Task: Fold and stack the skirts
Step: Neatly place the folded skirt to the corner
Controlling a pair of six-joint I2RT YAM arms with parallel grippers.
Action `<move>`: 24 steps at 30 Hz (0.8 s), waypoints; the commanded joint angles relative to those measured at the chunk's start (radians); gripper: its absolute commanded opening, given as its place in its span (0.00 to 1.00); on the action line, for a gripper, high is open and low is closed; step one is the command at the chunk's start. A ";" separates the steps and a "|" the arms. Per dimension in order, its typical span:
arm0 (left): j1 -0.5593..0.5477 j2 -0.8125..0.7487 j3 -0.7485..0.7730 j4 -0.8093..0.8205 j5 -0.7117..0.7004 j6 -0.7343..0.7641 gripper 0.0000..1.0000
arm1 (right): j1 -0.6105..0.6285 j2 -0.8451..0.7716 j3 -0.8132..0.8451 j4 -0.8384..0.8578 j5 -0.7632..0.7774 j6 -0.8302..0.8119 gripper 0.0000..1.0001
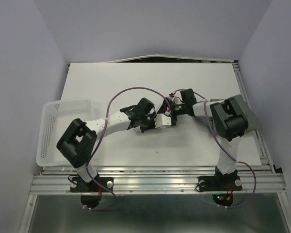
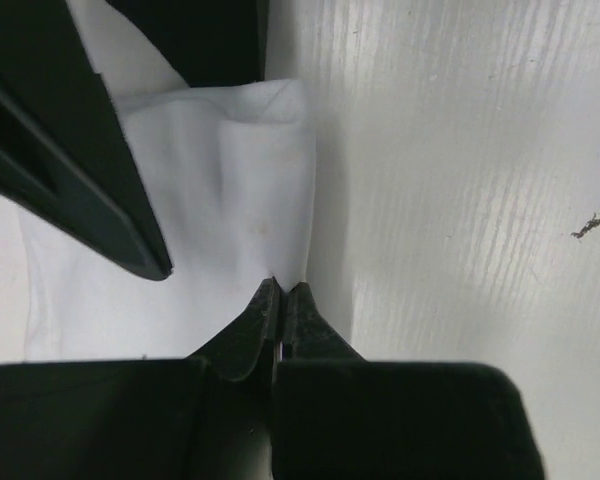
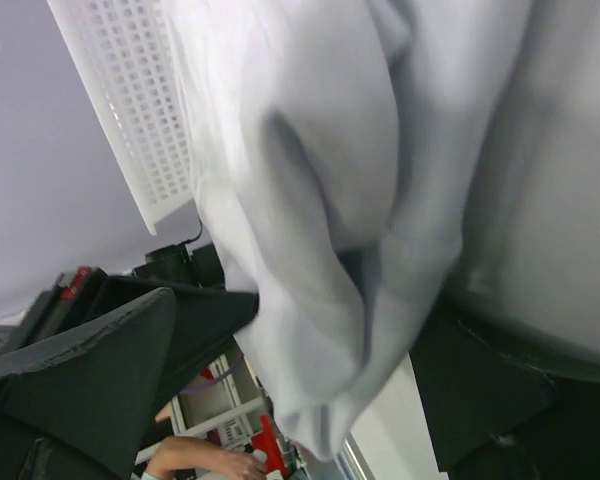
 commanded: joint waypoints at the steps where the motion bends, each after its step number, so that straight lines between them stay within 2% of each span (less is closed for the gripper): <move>1: -0.001 -0.037 0.043 -0.028 0.068 -0.006 0.00 | 0.015 0.087 0.073 0.092 0.099 0.033 1.00; 6: -0.001 -0.029 0.046 -0.008 0.072 -0.029 0.00 | 0.050 0.130 0.068 0.166 0.119 0.084 0.98; 9: 0.001 -0.020 0.046 0.009 0.072 -0.047 0.00 | 0.071 0.136 0.039 0.203 0.120 0.096 0.93; 10: 0.001 -0.019 0.046 0.014 0.072 -0.047 0.00 | 0.071 0.136 0.032 0.204 0.120 0.093 0.86; 13: 0.001 -0.022 0.037 0.026 0.080 -0.047 0.00 | 0.071 0.144 0.030 0.163 0.136 0.064 0.76; 15: 0.001 -0.028 0.033 0.024 0.083 -0.052 0.00 | 0.071 0.152 0.047 0.114 0.137 0.049 0.74; 20: 0.001 -0.037 0.016 0.021 0.085 -0.063 0.01 | 0.071 0.093 0.045 0.088 0.204 -0.007 0.45; 21: 0.001 -0.037 0.014 0.021 0.088 -0.078 0.05 | 0.071 0.077 0.051 0.082 0.220 -0.016 0.41; 22: -0.001 -0.045 0.013 0.021 0.094 -0.087 0.18 | 0.071 0.035 0.050 0.079 0.258 -0.042 0.33; 24: -0.007 -0.065 0.011 0.021 0.088 -0.112 0.30 | 0.071 -0.015 0.056 0.054 0.293 -0.089 0.28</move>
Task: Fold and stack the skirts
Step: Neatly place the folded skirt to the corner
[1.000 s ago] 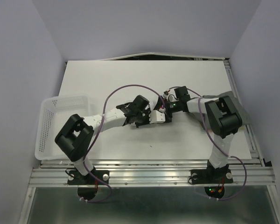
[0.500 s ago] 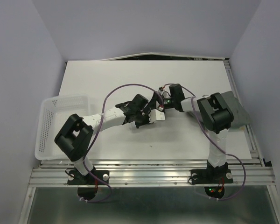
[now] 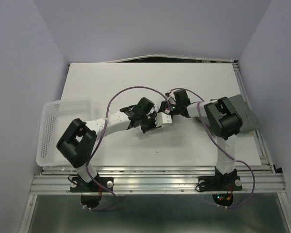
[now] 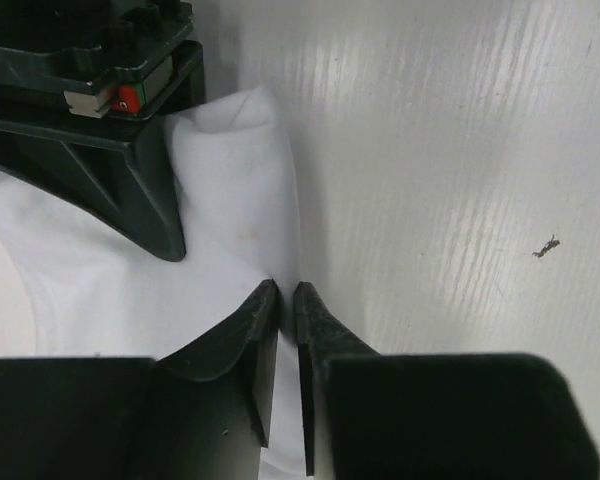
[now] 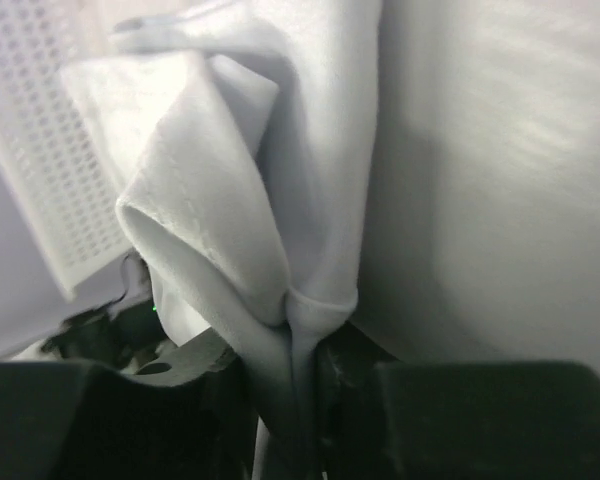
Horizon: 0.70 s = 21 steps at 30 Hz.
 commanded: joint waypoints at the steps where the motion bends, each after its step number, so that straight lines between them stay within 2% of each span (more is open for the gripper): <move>1: -0.008 -0.080 0.009 0.021 0.032 -0.080 0.34 | 0.007 -0.135 0.004 -0.077 0.170 -0.152 0.26; 3: -0.004 -0.149 0.013 0.016 0.020 -0.126 0.41 | 0.007 -0.201 0.031 -0.144 0.199 -0.276 0.24; 4: 0.001 -0.173 0.016 0.010 0.021 -0.146 0.44 | 0.007 -0.221 0.072 -0.246 0.212 -0.326 0.22; 5: 0.006 -0.222 0.032 -0.011 0.026 -0.177 0.47 | 0.007 -0.259 0.090 -0.294 0.242 -0.421 0.13; 8: 0.047 -0.291 0.076 -0.069 0.044 -0.238 0.52 | 0.007 -0.319 0.110 -0.434 0.308 -0.577 0.01; 12: 0.116 -0.325 0.124 -0.141 0.070 -0.289 0.56 | 0.007 -0.421 0.105 -0.621 0.342 -0.718 0.01; 21: 0.148 -0.321 0.084 -0.134 0.104 -0.303 0.57 | -0.005 -0.606 0.082 -0.822 0.450 -0.879 0.01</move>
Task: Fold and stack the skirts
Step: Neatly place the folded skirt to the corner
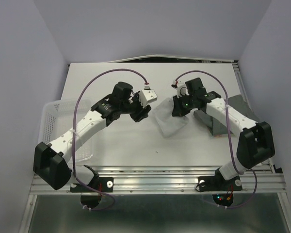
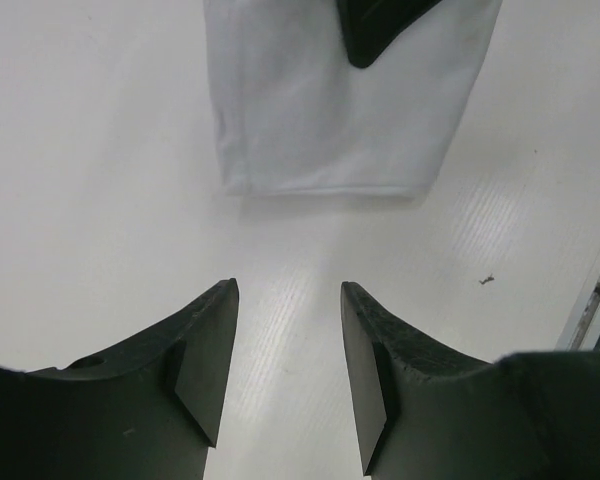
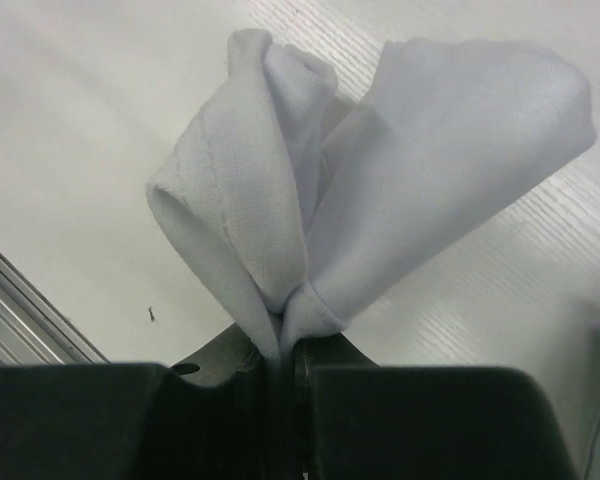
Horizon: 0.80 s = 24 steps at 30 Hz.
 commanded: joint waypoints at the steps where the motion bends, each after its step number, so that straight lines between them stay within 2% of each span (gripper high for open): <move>1: -0.002 0.009 -0.006 -0.013 0.057 -0.031 0.57 | -0.011 -0.101 0.021 -0.151 0.066 -0.130 0.01; 7: -0.002 0.038 0.004 0.002 0.083 -0.039 0.59 | -0.072 -0.187 0.064 -0.269 0.104 -0.200 0.01; 11: -0.002 0.060 0.030 -0.016 0.096 -0.034 0.61 | -0.160 -0.219 0.113 -0.344 0.104 -0.268 0.01; 17: -0.001 0.074 0.038 -0.018 0.117 -0.030 0.62 | -0.423 -0.198 0.179 -0.459 -0.005 -0.391 0.01; 18: -0.002 0.077 0.040 -0.018 0.119 -0.034 0.62 | -0.498 -0.187 0.216 -0.497 -0.026 -0.404 0.01; 24: -0.002 0.089 0.041 -0.019 0.126 -0.031 0.62 | -0.756 -0.062 0.313 -0.640 -0.218 -0.548 0.01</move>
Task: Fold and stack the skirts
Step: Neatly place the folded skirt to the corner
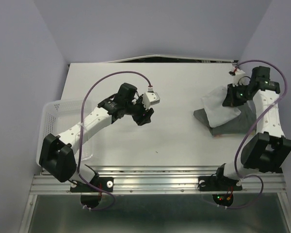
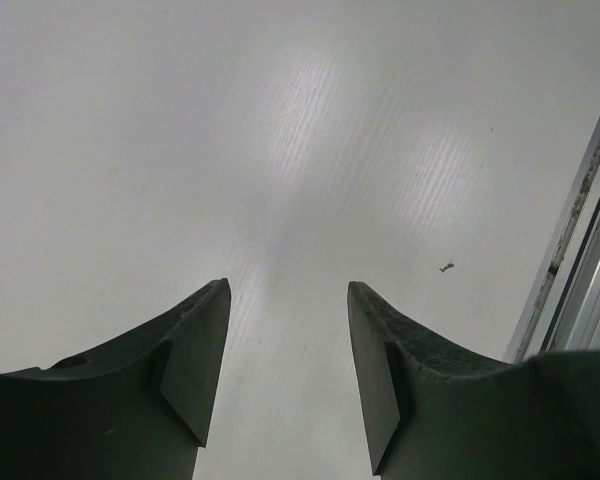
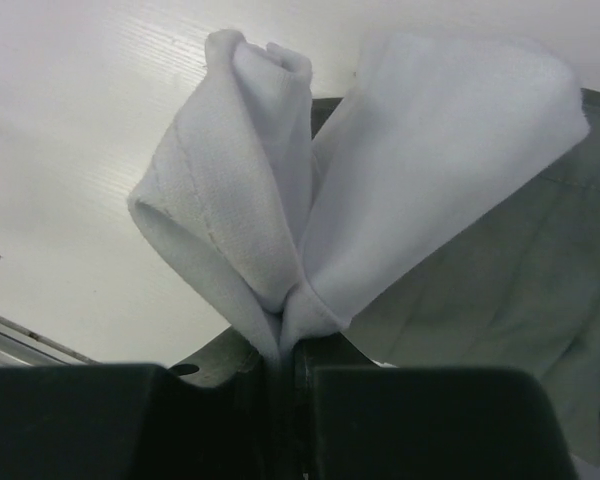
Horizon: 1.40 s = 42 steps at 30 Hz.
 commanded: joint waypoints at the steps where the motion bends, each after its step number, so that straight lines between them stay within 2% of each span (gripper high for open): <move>1: -0.002 -0.003 0.045 0.006 0.033 -0.004 0.62 | -0.141 0.064 0.062 -0.131 -0.166 -0.145 0.01; 2: -0.002 -0.002 0.042 0.007 0.031 -0.001 0.62 | -0.193 0.081 0.058 -0.138 -0.175 -0.195 0.01; 5: -0.002 0.009 0.038 0.003 0.024 0.005 0.62 | -0.234 0.164 0.030 -0.167 -0.210 -0.269 0.01; 10: -0.002 0.029 0.052 -0.020 0.014 0.007 0.62 | -0.277 0.294 0.009 -0.138 -0.254 -0.270 0.01; 15: -0.002 0.009 0.037 -0.022 -0.001 0.001 0.62 | -0.364 0.360 0.048 -0.125 -0.280 -0.299 0.07; 17: -0.002 0.006 0.023 -0.013 0.004 -0.019 0.62 | -0.387 0.373 0.062 -0.124 -0.280 -0.305 0.14; 23: 0.001 -0.008 0.000 0.028 -0.035 -0.071 0.63 | -0.418 0.390 0.104 -0.113 -0.235 -0.290 0.58; 24: 0.005 -0.016 -0.006 0.036 -0.058 -0.081 0.69 | -0.418 0.380 0.108 -0.102 -0.217 -0.279 0.62; 26: 0.042 -0.037 -0.015 0.064 -0.070 -0.116 0.98 | -0.427 0.359 0.114 -0.075 -0.182 -0.236 0.72; 28: 0.077 -0.048 -0.015 0.087 -0.067 -0.145 0.98 | -0.427 0.313 0.119 -0.041 -0.162 -0.214 0.74; 29: 0.115 -0.049 -0.012 0.090 -0.064 -0.157 0.98 | -0.427 0.295 0.121 -0.021 -0.151 -0.194 0.81; 32: 0.195 -0.042 0.055 0.088 -0.058 -0.184 0.98 | -0.427 0.224 0.128 0.054 -0.077 -0.097 0.94; 35: 0.277 -0.030 0.127 0.096 -0.056 -0.233 0.98 | -0.418 0.178 0.142 0.143 -0.008 -0.015 0.99; 37: 0.366 -0.025 0.187 0.093 -0.004 -0.243 0.99 | -0.418 0.169 0.174 0.165 0.044 -0.010 0.99; 40: 0.427 -0.031 0.239 0.065 0.019 -0.216 0.99 | -0.409 0.159 0.226 0.102 -0.012 -0.006 1.00; 42: 0.432 -0.051 0.241 0.049 -0.030 -0.188 0.99 | -0.348 0.140 0.277 0.057 -0.093 -0.016 1.00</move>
